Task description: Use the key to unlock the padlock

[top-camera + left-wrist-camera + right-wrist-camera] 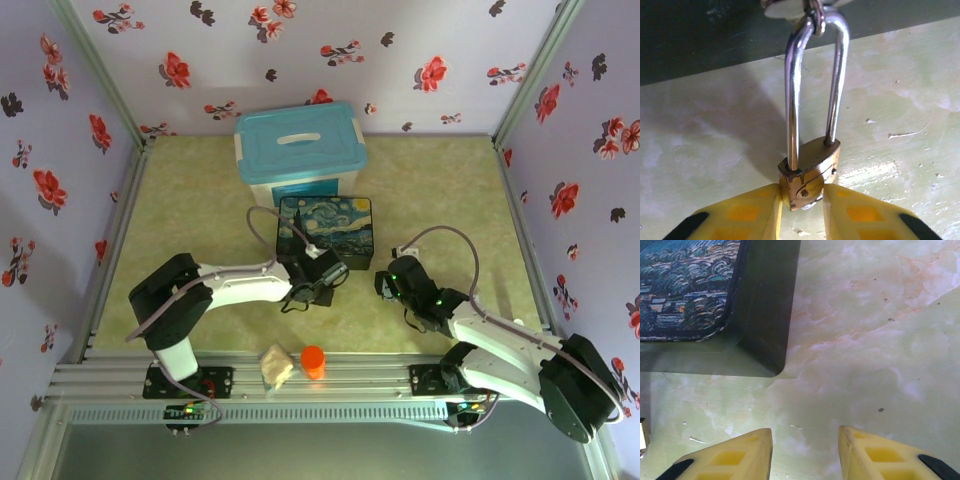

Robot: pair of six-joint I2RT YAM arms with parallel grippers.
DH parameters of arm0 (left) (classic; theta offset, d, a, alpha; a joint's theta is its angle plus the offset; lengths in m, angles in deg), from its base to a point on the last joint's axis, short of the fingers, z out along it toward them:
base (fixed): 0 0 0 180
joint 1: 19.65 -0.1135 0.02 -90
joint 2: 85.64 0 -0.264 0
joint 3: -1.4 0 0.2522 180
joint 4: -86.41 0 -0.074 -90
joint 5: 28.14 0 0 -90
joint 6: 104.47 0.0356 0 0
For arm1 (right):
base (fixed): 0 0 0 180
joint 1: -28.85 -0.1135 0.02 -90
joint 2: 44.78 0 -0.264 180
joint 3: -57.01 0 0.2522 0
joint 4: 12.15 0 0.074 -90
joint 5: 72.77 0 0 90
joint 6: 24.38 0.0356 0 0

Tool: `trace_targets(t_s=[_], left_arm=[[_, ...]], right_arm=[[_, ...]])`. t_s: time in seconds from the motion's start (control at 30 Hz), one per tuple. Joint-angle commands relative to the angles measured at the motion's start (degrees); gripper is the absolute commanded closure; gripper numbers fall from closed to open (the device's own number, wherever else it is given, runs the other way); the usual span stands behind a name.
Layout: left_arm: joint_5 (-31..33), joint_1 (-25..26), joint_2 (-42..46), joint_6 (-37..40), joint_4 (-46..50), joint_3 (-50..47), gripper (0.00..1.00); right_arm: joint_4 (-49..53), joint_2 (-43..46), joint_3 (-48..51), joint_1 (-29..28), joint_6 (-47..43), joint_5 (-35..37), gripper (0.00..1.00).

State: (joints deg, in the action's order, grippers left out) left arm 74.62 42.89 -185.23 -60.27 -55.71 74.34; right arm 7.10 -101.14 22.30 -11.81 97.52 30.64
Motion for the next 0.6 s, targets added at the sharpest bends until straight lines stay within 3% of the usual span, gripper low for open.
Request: trace_targets(t_s=[0.0, 0.13, 0.3, 0.57], left_arm=[[3.5, 1.0, -2.2, 1.6, 3.8, 2.9, 0.78], [3.8, 1.4, -3.7, 1.8, 4.8, 4.4, 0.83], [3.6, 1.4, -4.2, 1.7, 4.5, 4.5, 0.77], [3.5, 1.0, -6.5, 3.6, 5.2, 7.2, 0.74]], right_arm=[[0.4, 0.3, -0.3, 0.3, 0.2, 2.0, 0.62], [-0.1, 0.7, 0.5, 0.3, 0.6, 2.2, 0.62], [-0.4, 1.2, 0.9, 0.3, 0.6, 2.1, 0.62], [-1.0, 1.3, 1.3, 0.3, 0.6, 2.3, 0.62]])
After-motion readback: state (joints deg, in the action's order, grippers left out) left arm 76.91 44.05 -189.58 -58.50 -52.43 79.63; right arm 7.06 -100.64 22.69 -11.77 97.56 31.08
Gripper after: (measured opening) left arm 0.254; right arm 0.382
